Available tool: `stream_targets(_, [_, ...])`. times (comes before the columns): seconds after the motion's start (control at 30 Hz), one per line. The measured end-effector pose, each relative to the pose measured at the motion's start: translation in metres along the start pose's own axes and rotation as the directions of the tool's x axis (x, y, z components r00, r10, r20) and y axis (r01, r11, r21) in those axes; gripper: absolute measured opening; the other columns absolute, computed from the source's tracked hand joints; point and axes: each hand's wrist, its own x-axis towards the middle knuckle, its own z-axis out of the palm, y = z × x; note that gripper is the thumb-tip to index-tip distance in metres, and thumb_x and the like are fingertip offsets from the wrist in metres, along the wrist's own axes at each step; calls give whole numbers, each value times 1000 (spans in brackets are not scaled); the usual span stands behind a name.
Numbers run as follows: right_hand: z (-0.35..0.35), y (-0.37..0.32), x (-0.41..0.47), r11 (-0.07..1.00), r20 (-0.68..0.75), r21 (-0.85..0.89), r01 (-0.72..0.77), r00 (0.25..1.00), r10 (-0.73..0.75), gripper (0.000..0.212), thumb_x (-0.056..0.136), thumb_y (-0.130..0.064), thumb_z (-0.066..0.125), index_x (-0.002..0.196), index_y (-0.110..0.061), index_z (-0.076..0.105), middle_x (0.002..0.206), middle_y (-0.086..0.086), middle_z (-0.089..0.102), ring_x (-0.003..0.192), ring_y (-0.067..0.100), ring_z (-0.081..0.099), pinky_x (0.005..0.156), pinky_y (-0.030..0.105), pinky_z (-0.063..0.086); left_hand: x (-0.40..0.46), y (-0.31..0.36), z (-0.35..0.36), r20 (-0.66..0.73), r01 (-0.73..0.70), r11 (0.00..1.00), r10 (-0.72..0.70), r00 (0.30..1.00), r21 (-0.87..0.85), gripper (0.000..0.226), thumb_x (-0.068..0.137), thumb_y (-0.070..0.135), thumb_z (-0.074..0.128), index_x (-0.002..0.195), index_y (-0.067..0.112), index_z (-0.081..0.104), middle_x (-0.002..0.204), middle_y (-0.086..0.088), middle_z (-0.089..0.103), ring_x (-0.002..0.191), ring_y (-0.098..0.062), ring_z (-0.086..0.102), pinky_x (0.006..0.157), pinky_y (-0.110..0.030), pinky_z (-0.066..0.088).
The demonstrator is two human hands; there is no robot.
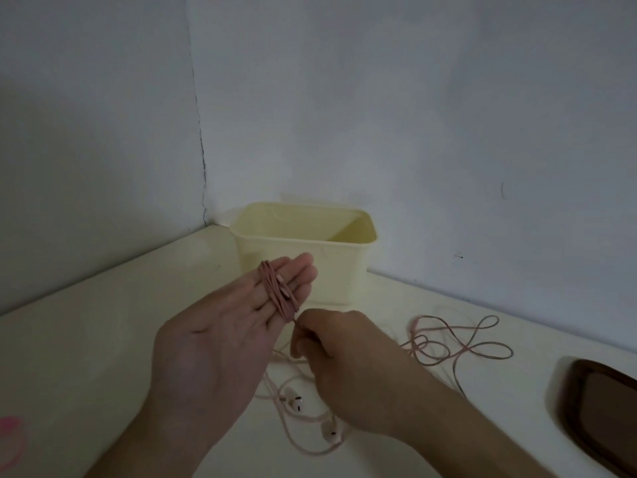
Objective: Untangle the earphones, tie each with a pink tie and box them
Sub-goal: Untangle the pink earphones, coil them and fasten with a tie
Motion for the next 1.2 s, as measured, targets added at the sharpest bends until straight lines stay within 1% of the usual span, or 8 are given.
stream_targets(0.1, [-5, -5, -2, 999, 8, -32, 0, 1000, 0, 13, 103, -21, 50, 97, -23, 61, 97, -2, 69, 87, 21, 65, 80, 44, 57, 0, -7, 0, -136, -141, 885, 222, 965, 443, 49, 86, 6, 65, 130, -13, 58, 129, -29, 69, 125, -41, 66, 106, -44, 55])
stream_targets(0.33, [-39, -11, -11, 988, -73, -152, 6, 997, -17, 23, 100, -35, 61, 78, -27, 58, 73, -7, 62, 70, 15, 60, 62, 33, 49, -9, -22, 3, -53, 5, 382, 114, 992, 924, 24, 102, 37, 53, 102, 26, 74, 92, 2, 77, 90, -14, 71, 80, -26, 51])
stream_targets(0.47, [-57, 0, -12, 988, -134, -154, 10, 990, -31, 23, 99, -36, 67, 79, -25, 68, 65, -10, 61, 67, 8, 59, 62, 23, 50, -10, -18, 7, -83, 69, 509, 4, 997, 858, 44, 98, 42, 50, 77, 11, 72, 57, -10, 60, 56, -20, 52, 59, -25, 41])
stream_targets(0.63, [-69, 10, -12, 994, -168, 85, -67, 983, 80, 20, 101, -29, 68, 82, -29, 74, 78, -20, 70, 72, -3, 65, 63, 12, 47, -8, -9, 13, -180, 97, 702, 45, 983, 706, 46, 86, 30, 70, 62, -4, 52, 51, -2, 34, 50, -18, 25, 48, -27, 21])
stream_targets(0.73, [-72, 13, -13, 986, -192, 131, -104, 973, 128, 16, 98, -33, 72, 82, -30, 74, 73, -19, 71, 58, -5, 61, 51, 11, 42, -7, -11, 16, -226, 117, 688, 70, 972, 716, 52, 89, 21, 76, 47, 18, 46, 49, 2, 33, 51, -18, 23, 54, -36, 14])
stream_targets(0.93, [-91, 19, -20, 969, -347, 212, -127, 917, 196, 15, 90, -34, 82, 80, -25, 76, 51, -7, 52, 42, 4, 44, 48, 17, 39, -6, -9, 15, -354, 167, 626, 186, 917, 762, 57, 94, 10, 68, 43, 20, 44, 49, 0, 27, 55, -19, 21, 62, -42, 15])
stream_targets(1.07, [-108, 25, -28, 946, -531, 294, -140, 799, 283, 26, 94, -33, 77, 73, -19, 76, 45, -8, 44, 37, 6, 36, 52, 24, 31, -3, -6, 10, -400, 159, 661, 230, 887, 733, 58, 94, 8, 67, 45, 20, 38, 49, 4, 27, 49, -16, 22, 56, -29, 19])
stream_targets(1.2, [-118, 32, -33, 913, -637, 371, -169, 669, 382, 31, 97, -35, 71, 73, -16, 72, 44, -7, 41, 38, 7, 34, 59, 29, 30, -3, -6, 8, -378, 123, 694, 228, 897, 709, 54, 95, 5, 66, 48, 18, 43, 48, 5, 33, 50, -17, 26, 56, -34, 18])
